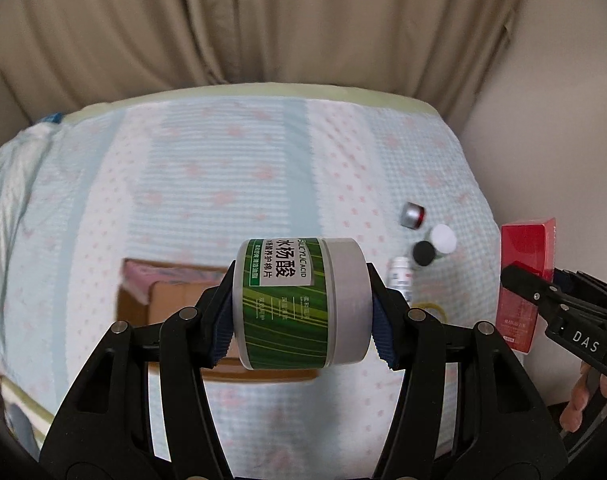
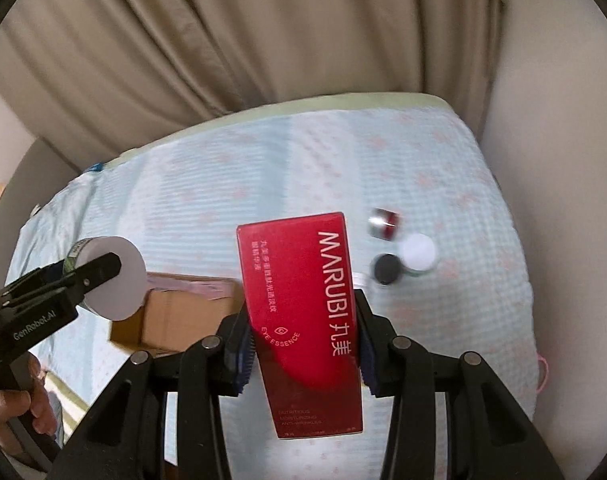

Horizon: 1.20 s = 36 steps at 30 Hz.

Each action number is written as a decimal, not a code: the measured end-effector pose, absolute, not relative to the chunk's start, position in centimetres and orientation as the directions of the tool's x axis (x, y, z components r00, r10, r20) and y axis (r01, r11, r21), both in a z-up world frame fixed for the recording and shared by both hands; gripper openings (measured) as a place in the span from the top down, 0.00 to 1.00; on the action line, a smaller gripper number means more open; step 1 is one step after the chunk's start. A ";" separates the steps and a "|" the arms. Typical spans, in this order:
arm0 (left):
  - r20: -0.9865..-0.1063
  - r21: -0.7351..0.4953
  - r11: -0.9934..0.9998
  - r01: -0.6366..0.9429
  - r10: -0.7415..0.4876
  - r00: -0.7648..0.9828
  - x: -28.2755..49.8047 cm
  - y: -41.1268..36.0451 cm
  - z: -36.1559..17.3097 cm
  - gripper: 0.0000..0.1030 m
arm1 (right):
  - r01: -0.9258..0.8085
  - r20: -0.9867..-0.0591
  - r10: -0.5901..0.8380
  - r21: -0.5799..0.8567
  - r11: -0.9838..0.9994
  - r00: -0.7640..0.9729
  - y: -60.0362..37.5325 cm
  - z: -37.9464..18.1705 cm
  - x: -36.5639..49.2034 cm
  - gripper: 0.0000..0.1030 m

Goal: Organize rigid objects
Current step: 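Carry the green jar and red box into the cardboard box and release both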

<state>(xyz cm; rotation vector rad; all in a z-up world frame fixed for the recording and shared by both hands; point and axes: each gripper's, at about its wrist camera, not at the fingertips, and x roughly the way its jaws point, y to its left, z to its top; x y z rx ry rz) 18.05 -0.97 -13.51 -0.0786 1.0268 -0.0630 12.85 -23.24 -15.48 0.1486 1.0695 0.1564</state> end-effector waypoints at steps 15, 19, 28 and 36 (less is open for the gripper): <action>-0.909 -0.076 0.994 0.073 -0.099 0.405 19.2 17.5 -19.6 0.49 | -0.004 -0.881 0.285 0.306 0.952 0.377 -4.0 -20.8 14.2 0.62; -0.935 -0.035 0.992 0.124 -0.076 0.348 20.9 19.0 -23.3 0.49 | 0.059 -0.892 0.310 0.347 0.936 0.328 -0.2 -24.0 15.0 0.62; -0.979 -0.044 0.973 0.225 -0.087 0.184 24.2 18.1 -32.0 0.49 | 0.220 -0.939 0.284 0.324 0.920 0.196 2.3 -32.5 18.3 0.62; -0.997 -0.045 0.939 0.342 -0.066 0.050 25.3 15.0 -40.1 0.49 | 0.295 -0.964 0.256 0.264 0.918 0.067 1.7 -40.5 20.8 0.62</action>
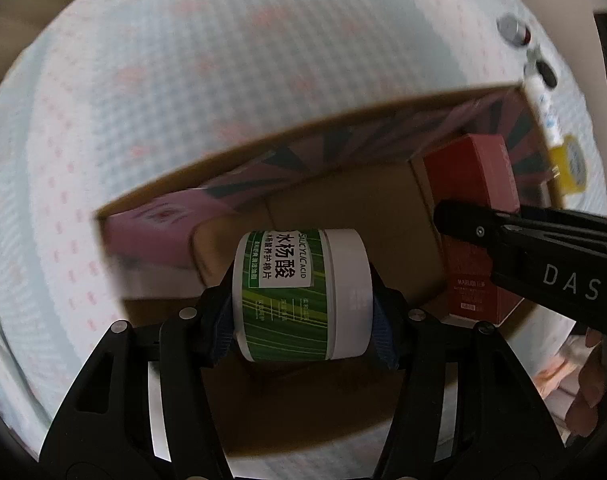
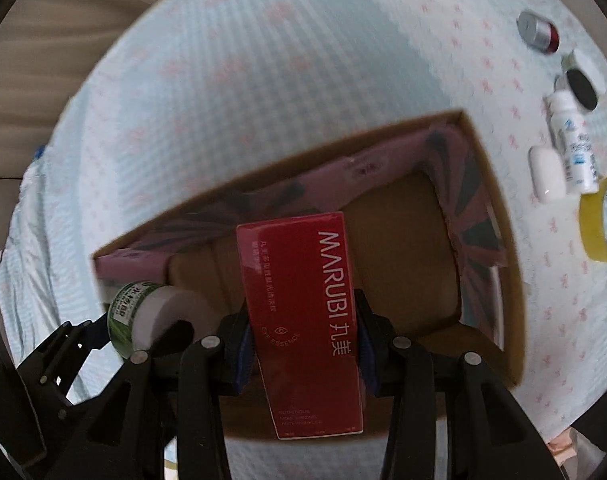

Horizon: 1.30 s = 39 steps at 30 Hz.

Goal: Organize rigid objects
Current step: 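Carry the green jar and red box into the cardboard box and release both, then lift both grippers away from the box toward the remaining items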

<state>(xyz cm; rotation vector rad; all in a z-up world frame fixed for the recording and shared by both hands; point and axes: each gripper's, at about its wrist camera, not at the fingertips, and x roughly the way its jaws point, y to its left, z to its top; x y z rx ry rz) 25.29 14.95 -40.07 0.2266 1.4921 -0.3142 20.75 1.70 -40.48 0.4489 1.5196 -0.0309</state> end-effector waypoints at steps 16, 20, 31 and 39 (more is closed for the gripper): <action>-0.993 -0.114 0.907 0.406 -0.102 -0.052 26.9 15.1 -42.2 0.00 | 0.286 -0.962 0.269 0.245 0.926 -0.046 0.7 -45.4 22.3 0.19; -0.993 -0.117 0.911 0.396 -0.104 -0.055 26.2 15.3 -42.1 0.00 | 0.312 -0.946 0.317 0.281 0.908 -0.070 -0.4 -45.9 21.4 0.00; -0.994 -0.098 0.928 0.359 -0.107 0.005 23.0 15.6 -38.0 0.00 | 0.283 -0.955 0.297 0.288 0.915 0.014 -0.8 -41.9 19.6 0.00; -0.978 -0.038 0.962 0.271 -0.091 0.187 19.6 18.3 -30.1 0.00 | 0.181 -0.948 0.298 0.314 0.932 0.113 0.7 -33.8 17.1 0.00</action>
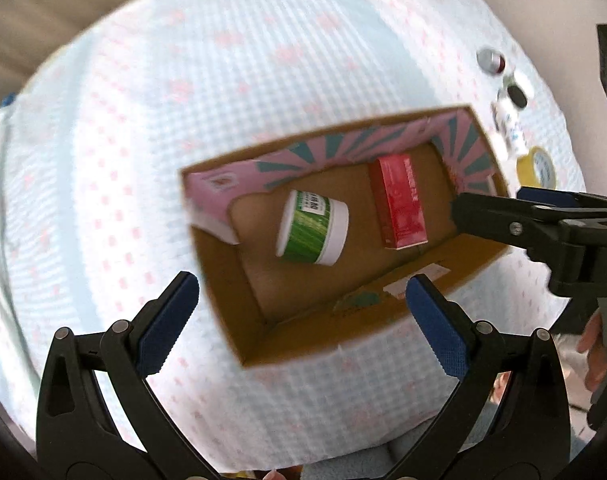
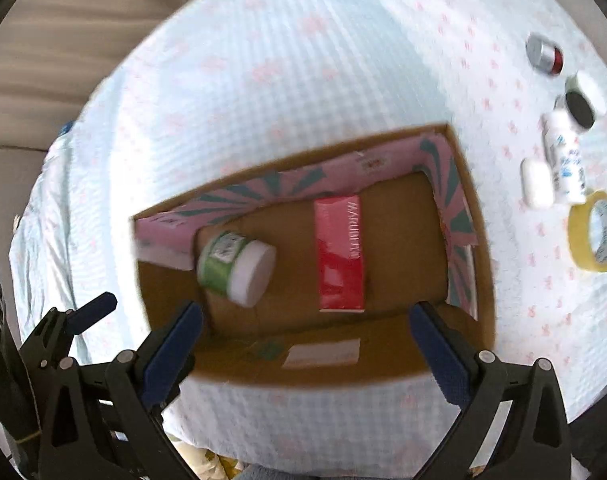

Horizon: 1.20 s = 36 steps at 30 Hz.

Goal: Organize rigid objects
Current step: 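Lift both grippers away from the box toward the remaining items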

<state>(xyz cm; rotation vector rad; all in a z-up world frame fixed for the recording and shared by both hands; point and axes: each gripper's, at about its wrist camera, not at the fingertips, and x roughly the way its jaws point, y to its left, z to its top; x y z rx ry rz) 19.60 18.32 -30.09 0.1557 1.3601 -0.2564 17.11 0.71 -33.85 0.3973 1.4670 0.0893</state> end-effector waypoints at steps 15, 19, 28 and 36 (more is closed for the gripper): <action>-0.887 -0.028 0.983 0.184 -0.109 0.449 11.8 18.3 -17.8 0.00 | 0.073 -0.922 0.066 0.101 0.992 0.382 -1.3 -19.5 8.2 0.00; -0.861 -0.031 0.981 0.193 -0.124 0.492 10.8 15.9 -15.3 0.00 | 0.090 -0.891 -0.002 0.044 0.995 0.454 -4.1 -17.2 5.4 0.00; -0.804 -0.012 0.975 0.223 -0.142 0.577 9.7 6.8 -11.7 0.00 | 0.079 -0.792 -0.066 -0.023 0.997 0.607 -12.8 -13.4 0.8 0.00; -0.816 -0.059 0.978 0.200 -0.162 0.555 11.2 -3.9 -12.7 0.00 | 0.010 -0.782 -0.017 -0.013 1.000 0.623 -21.5 -14.8 -0.4 0.00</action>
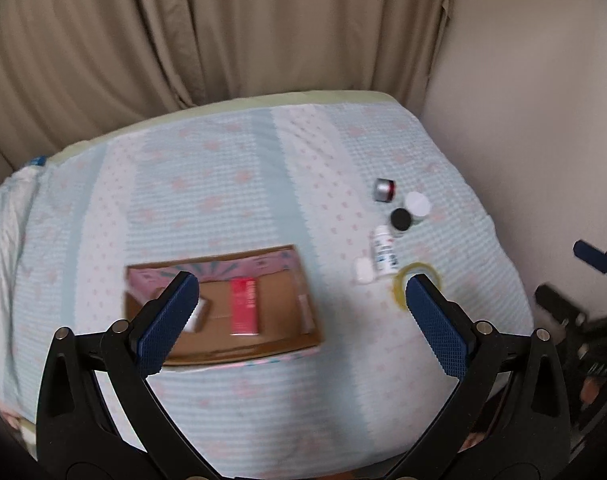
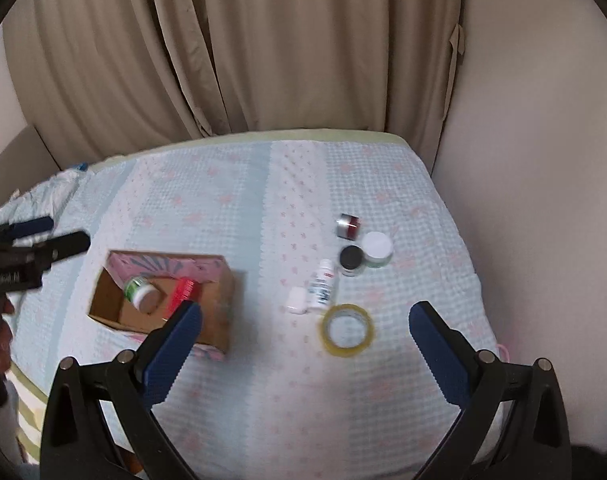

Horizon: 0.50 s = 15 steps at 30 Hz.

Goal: Organize rigid objects
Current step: 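Lift both grippers away from the box toward the remaining items, then grasp the white vitamin bottle with the left gripper while the right gripper grasps the yellow tape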

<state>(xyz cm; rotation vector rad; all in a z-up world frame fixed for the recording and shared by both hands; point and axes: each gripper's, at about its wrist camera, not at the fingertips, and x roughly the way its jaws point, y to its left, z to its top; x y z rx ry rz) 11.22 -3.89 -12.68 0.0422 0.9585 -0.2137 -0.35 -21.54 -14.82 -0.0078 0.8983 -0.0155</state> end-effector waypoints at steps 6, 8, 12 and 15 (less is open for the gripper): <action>-0.839 -0.072 0.974 0.214 -0.175 0.515 12.8 -9.9 -14.2 0.00 | -0.070 -0.790 0.012 -0.039 0.997 0.612 -25.2 -17.4 -0.4 0.00; -0.848 -0.064 0.973 0.223 -0.171 0.502 13.6 -11.4 -14.8 0.00 | -0.080 -0.797 0.023 -0.032 0.996 0.603 -26.1 -18.6 -0.2 0.00; -0.872 -0.085 0.960 0.268 -0.202 0.447 16.3 -14.2 -17.4 0.00 | -0.088 -0.808 0.038 -0.017 0.996 0.588 -27.2 -21.9 0.1 0.00; -0.892 -0.099 0.948 0.302 -0.219 0.396 19.1 -15.9 -20.8 0.00 | -0.078 -0.813 0.028 -0.021 0.997 0.582 -27.6 -24.9 0.5 0.00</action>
